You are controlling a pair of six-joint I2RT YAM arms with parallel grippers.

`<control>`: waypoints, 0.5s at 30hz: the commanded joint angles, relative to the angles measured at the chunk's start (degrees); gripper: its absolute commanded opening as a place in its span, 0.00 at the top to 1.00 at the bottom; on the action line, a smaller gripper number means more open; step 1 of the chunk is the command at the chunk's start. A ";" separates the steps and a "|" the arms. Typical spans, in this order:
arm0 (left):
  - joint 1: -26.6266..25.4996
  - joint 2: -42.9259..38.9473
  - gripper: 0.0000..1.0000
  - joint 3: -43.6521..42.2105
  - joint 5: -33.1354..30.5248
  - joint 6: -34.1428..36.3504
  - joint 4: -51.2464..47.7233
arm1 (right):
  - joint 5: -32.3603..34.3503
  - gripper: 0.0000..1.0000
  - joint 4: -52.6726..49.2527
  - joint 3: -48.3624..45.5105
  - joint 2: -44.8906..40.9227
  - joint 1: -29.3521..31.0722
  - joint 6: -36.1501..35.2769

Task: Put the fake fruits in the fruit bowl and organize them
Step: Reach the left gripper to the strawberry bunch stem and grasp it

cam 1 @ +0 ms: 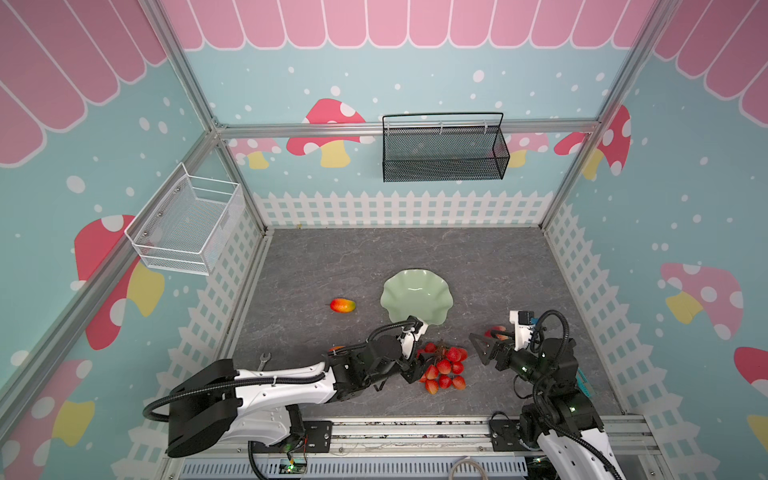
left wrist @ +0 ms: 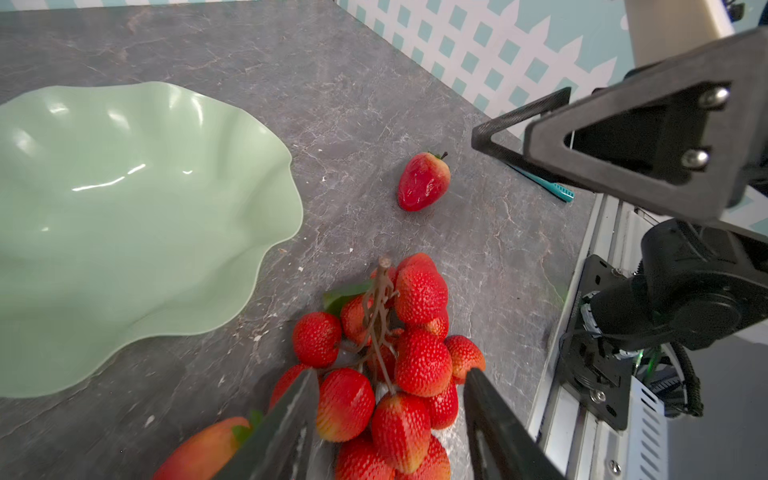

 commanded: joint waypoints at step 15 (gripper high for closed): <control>0.44 15.67 0.60 10.04 -0.44 0.86 7.01 | -5.01 0.03 -0.61 -1.06 -0.41 0.33 -0.53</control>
